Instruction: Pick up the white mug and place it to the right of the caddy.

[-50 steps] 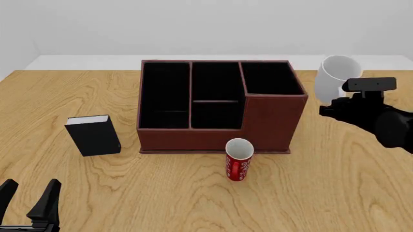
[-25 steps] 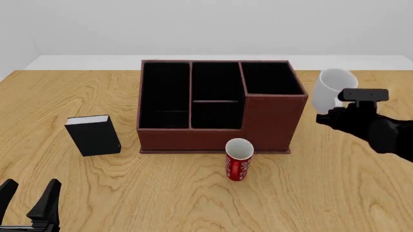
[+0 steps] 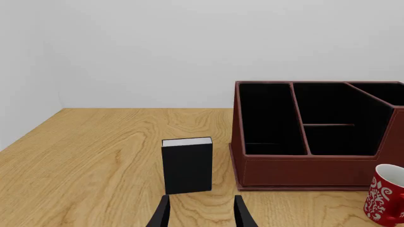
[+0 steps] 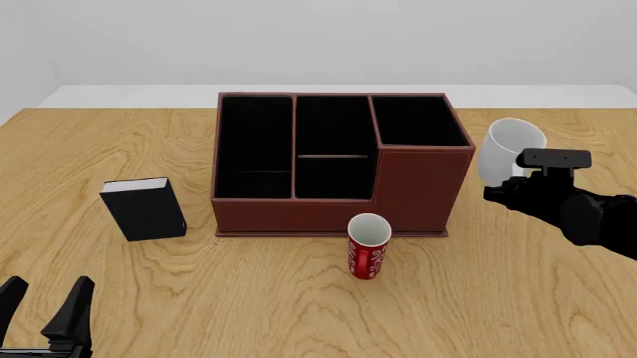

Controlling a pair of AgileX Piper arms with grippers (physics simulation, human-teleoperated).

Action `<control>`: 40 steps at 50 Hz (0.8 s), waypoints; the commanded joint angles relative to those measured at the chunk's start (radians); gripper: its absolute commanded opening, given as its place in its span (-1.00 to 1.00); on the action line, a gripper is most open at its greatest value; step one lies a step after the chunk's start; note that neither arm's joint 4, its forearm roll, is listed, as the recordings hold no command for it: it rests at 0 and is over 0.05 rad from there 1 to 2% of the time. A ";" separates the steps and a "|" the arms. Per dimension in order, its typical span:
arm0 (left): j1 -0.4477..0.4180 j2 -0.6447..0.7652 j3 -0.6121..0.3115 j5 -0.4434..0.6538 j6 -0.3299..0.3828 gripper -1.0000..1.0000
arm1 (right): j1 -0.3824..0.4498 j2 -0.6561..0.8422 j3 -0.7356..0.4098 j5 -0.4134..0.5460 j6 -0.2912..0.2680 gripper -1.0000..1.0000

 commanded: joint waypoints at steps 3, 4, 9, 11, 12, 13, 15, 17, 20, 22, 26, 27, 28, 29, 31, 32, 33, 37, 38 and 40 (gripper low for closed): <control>0.000 0.000 0.000 0.000 0.000 1.00 | 0.008 0.032 0.015 -0.029 0.021 -1.00; 0.000 0.000 0.000 0.000 0.000 1.00 | 0.011 0.036 0.018 -0.034 0.025 -1.00; 0.000 0.000 0.000 0.000 0.000 1.00 | 0.015 0.044 0.022 -0.040 0.022 -1.00; 0.000 0.000 0.000 0.000 0.000 1.00 | 0.019 0.051 0.021 -0.041 0.021 -1.00; 0.000 0.000 0.000 0.000 0.000 1.00 | 0.020 0.056 0.021 -0.044 0.020 -1.00; 0.000 0.000 0.000 0.000 0.000 1.00 | 0.019 0.058 0.020 -0.043 0.022 -1.00; 0.000 0.000 0.000 0.000 0.000 1.00 | 0.020 0.062 0.020 -0.043 0.022 -1.00; 0.000 0.000 0.000 0.000 0.000 1.00 | 0.020 0.065 0.022 -0.047 0.023 -1.00; 0.000 0.000 0.000 0.000 0.000 1.00 | 0.016 0.077 0.024 -0.056 0.019 -1.00; 0.000 0.000 0.000 0.000 0.000 1.00 | 0.017 0.082 0.026 -0.060 0.022 -1.00; 0.000 0.000 0.000 0.000 0.000 1.00 | 0.022 0.097 0.026 -0.068 0.023 -1.00; 0.000 0.000 0.000 0.000 0.000 1.00 | 0.021 0.098 0.026 -0.068 0.022 -1.00; 0.000 0.000 0.000 0.000 0.000 1.00 | 0.021 0.101 0.026 -0.070 0.022 -1.00; 0.000 0.000 0.000 0.000 0.000 1.00 | 0.021 0.102 0.027 -0.070 0.024 -1.00; 0.000 0.000 0.000 0.000 0.000 1.00 | 0.020 0.101 0.028 -0.072 0.025 -1.00; 0.000 0.000 0.000 0.000 0.000 1.00 | 0.022 0.101 0.029 -0.072 0.026 -1.00; 0.000 0.000 0.000 0.000 0.000 1.00 | 0.021 0.100 0.031 -0.074 0.026 -1.00; 0.000 0.000 0.000 0.000 0.000 1.00 | 0.025 0.109 0.033 -0.081 0.029 -1.00; 0.000 0.000 0.000 0.000 0.000 1.00 | 0.028 0.111 0.035 -0.083 0.030 -1.00; 0.000 0.000 0.000 0.000 0.000 1.00 | 0.029 0.114 0.036 -0.087 0.030 -1.00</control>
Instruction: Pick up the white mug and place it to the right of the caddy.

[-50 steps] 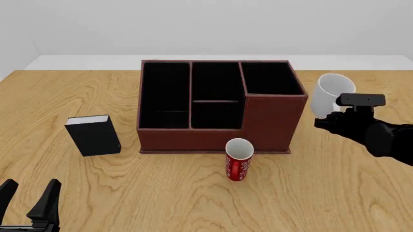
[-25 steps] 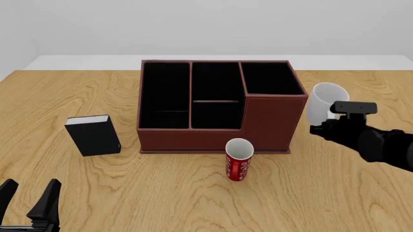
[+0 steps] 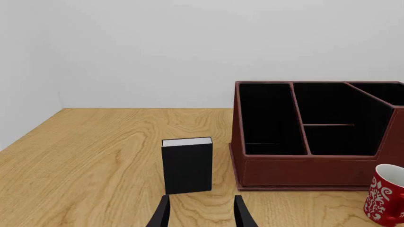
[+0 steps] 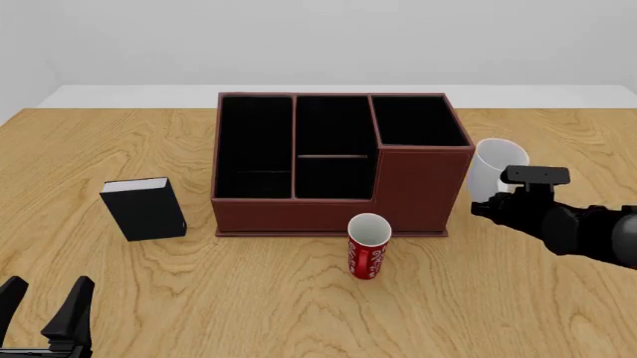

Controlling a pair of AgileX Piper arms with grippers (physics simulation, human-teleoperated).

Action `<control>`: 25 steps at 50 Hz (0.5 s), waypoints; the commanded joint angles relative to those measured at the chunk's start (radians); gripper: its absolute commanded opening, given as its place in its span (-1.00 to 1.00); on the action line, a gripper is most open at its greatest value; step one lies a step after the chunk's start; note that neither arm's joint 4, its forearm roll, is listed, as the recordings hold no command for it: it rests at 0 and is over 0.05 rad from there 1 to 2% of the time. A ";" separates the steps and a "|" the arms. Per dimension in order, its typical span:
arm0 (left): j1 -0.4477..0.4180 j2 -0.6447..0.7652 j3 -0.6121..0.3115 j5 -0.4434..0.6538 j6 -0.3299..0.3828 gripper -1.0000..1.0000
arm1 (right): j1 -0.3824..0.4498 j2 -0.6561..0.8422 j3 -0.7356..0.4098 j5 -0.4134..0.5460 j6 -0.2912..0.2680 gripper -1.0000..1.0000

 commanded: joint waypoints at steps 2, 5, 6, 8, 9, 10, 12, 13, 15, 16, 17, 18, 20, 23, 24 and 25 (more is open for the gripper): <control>0.000 0.000 0.000 0.000 0.000 1.00 | 0.013 0.023 0.004 -0.023 0.016 -1.00; 0.000 0.000 0.000 0.000 0.000 1.00 | 0.016 0.025 0.006 -0.026 0.017 -1.00; 0.000 0.000 0.000 0.000 0.000 1.00 | 0.017 0.026 0.007 -0.027 0.020 -1.00; 0.000 0.000 0.000 0.000 0.000 1.00 | 0.018 0.032 0.010 -0.032 0.018 -1.00; 0.000 0.000 0.000 0.000 0.000 1.00 | 0.017 0.036 0.011 -0.038 0.019 -1.00; 0.000 0.000 0.000 0.000 0.000 1.00 | 0.018 0.038 0.012 -0.040 0.020 -1.00; 0.000 0.000 0.000 0.000 0.000 1.00 | 0.020 0.038 0.014 -0.041 0.022 -1.00; 0.000 0.000 0.000 0.000 0.000 1.00 | 0.020 0.039 0.016 -0.043 0.023 -1.00; 0.000 0.000 0.000 0.000 0.000 1.00 | 0.020 0.048 0.015 -0.047 0.021 -1.00; 0.000 0.000 0.000 0.000 0.000 1.00 | 0.021 0.048 0.014 -0.048 0.021 -1.00; 0.000 0.000 0.000 0.000 0.000 1.00 | 0.021 0.049 0.014 -0.047 0.022 -1.00; 0.000 0.000 0.000 0.000 0.000 1.00 | 0.021 0.050 0.014 -0.047 0.022 -1.00; 0.000 0.000 0.000 0.000 0.000 1.00 | 0.022 0.052 0.014 -0.049 0.022 -1.00; 0.000 0.000 0.000 0.000 0.000 1.00 | 0.024 0.053 0.015 -0.050 0.024 -1.00; 0.000 0.000 0.000 0.000 0.000 1.00 | 0.022 0.057 0.014 -0.052 0.023 -1.00; 0.000 0.000 0.000 0.000 0.000 1.00 | 0.024 0.058 0.014 -0.053 0.025 -1.00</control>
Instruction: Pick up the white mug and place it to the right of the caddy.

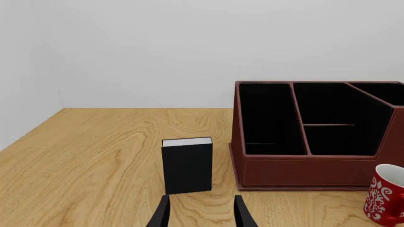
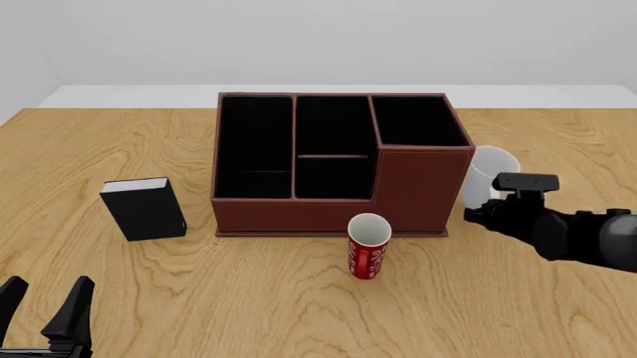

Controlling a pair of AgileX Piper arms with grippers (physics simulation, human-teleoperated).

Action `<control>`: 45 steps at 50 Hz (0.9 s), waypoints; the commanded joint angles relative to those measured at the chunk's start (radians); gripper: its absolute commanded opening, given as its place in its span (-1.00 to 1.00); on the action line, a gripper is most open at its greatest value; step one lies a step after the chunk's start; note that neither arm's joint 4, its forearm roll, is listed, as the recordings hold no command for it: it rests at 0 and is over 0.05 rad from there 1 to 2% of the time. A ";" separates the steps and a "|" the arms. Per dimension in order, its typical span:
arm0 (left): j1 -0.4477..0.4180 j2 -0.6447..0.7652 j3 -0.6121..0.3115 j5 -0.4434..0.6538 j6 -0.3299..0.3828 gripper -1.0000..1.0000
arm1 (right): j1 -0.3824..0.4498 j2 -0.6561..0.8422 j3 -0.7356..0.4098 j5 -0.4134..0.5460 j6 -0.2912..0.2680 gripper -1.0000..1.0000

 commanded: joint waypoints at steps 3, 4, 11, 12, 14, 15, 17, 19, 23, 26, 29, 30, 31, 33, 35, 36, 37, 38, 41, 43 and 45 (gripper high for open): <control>0.000 0.000 0.000 0.000 0.000 1.00 | 0.005 0.020 -0.002 -0.017 0.015 -1.00; 0.000 0.000 0.000 0.000 0.000 1.00 | 0.005 0.021 -0.002 -0.018 0.016 -1.00; 0.000 0.000 0.000 0.000 0.000 1.00 | 0.005 0.036 -0.001 -0.027 0.020 -1.00; 0.000 0.000 0.000 0.000 0.000 1.00 | 0.004 0.037 -0.001 -0.028 0.021 -1.00; 0.000 0.000 0.000 0.000 0.000 1.00 | 0.001 0.043 0.000 -0.032 0.022 -1.00; 0.000 0.000 0.000 0.000 0.000 1.00 | 0.002 0.044 0.000 -0.033 0.023 -1.00; 0.000 0.000 0.000 0.000 0.000 1.00 | 0.000 0.049 -0.001 -0.035 0.023 -1.00; 0.000 0.000 0.000 0.000 0.000 1.00 | 0.001 0.057 -0.003 -0.037 0.025 -1.00; 0.000 0.000 0.000 0.000 0.000 1.00 | 0.002 0.073 -0.004 -0.045 0.030 -1.00; 0.000 0.000 0.000 0.000 0.000 1.00 | 0.001 0.081 -0.003 -0.051 0.032 -1.00; 0.000 0.000 0.000 0.000 0.000 1.00 | 0.002 0.091 -0.004 -0.056 0.035 -1.00; 0.000 0.000 0.000 0.000 0.000 1.00 | 0.003 0.093 -0.004 -0.057 0.035 -1.00; 0.000 0.000 0.000 0.000 0.000 1.00 | 0.002 0.096 -0.005 -0.058 0.034 -1.00; 0.000 0.000 0.000 0.000 0.000 1.00 | 0.003 0.101 -0.005 -0.061 0.036 -1.00; 0.000 0.000 0.000 0.000 0.000 1.00 | 0.002 0.111 -0.005 -0.067 0.039 -1.00; 0.000 0.000 0.000 0.000 0.000 1.00 | 0.001 0.115 -0.005 -0.068 0.038 -1.00; 0.000 0.000 0.000 0.000 0.000 1.00 | 0.001 0.116 -0.005 -0.069 0.039 -1.00; 0.000 0.000 0.000 0.000 0.000 1.00 | 0.000 0.119 -0.004 -0.071 0.039 -1.00; 0.000 0.000 0.000 0.000 0.000 1.00 | 0.001 0.125 -0.005 -0.073 0.043 -1.00; 0.000 0.000 0.000 0.000 0.000 1.00 | 0.001 0.131 -0.006 -0.075 0.044 -1.00; 0.000 0.000 0.000 0.000 0.000 1.00 | 0.001 0.137 -0.008 -0.079 0.045 -1.00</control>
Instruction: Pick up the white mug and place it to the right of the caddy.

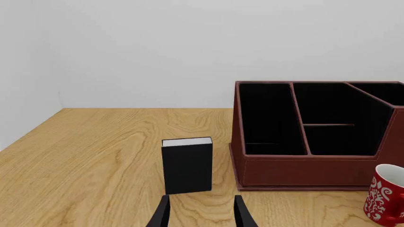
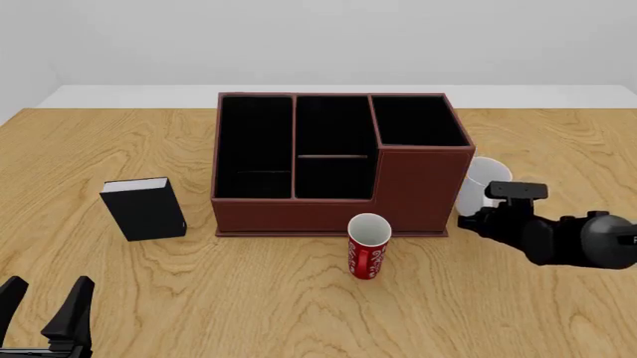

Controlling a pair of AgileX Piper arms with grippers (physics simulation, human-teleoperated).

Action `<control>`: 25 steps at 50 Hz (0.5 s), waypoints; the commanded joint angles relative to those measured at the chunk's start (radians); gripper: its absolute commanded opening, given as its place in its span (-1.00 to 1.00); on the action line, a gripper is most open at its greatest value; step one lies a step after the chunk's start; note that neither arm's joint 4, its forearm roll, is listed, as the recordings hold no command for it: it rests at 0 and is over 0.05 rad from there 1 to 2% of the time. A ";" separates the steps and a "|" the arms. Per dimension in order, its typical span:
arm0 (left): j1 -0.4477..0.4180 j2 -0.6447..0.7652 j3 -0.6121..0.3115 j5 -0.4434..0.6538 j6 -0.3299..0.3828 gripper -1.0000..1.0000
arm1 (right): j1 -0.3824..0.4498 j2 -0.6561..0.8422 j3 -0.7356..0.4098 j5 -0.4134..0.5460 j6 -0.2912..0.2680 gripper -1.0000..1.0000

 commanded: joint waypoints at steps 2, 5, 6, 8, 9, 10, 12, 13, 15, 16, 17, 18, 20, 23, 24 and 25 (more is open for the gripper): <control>0.000 0.000 0.000 0.000 0.000 1.00 | 0.000 0.050 -0.005 -0.018 0.013 -1.00; 0.000 0.000 0.000 0.000 0.000 1.00 | -0.001 0.054 -0.003 -0.023 0.019 -1.00; 0.000 0.000 0.000 0.000 0.000 1.00 | -0.001 0.056 -0.003 -0.024 0.019 -1.00; 0.000 0.000 0.000 0.000 0.000 1.00 | -0.001 0.061 -0.002 -0.028 0.021 -1.00; 0.000 0.000 0.000 0.000 0.000 1.00 | -0.003 0.066 -0.002 -0.030 0.021 -1.00; 0.000 0.000 0.000 0.000 0.000 1.00 | -0.003 0.064 -0.001 -0.031 0.022 -1.00; 0.000 0.000 0.000 0.000 0.000 1.00 | -0.004 0.066 0.001 -0.033 0.026 -1.00; 0.000 0.000 0.000 0.000 0.000 1.00 | -0.006 0.064 0.002 -0.032 0.024 -1.00; 0.000 0.000 0.000 0.000 0.000 1.00 | -0.004 0.066 0.001 -0.032 0.025 -1.00; 0.000 0.000 0.000 0.000 0.000 1.00 | -0.005 0.066 0.001 -0.032 0.022 -1.00; 0.000 0.000 0.000 0.000 0.000 1.00 | -0.003 0.066 0.000 -0.031 0.024 -1.00; 0.000 0.000 0.000 0.000 0.000 1.00 | -0.003 0.068 0.000 -0.031 0.024 -1.00; 0.000 0.000 0.000 0.000 0.000 1.00 | -0.003 0.072 -0.002 -0.034 0.024 -1.00; 0.000 0.000 0.000 0.000 0.000 1.00 | -0.005 0.080 -0.003 -0.038 0.022 -1.00; 0.000 0.000 0.000 0.000 0.000 1.00 | 0.002 0.084 -0.004 -0.038 0.027 -1.00; 0.000 0.000 0.000 0.000 0.000 1.00 | -0.001 0.084 -0.004 -0.039 0.025 -1.00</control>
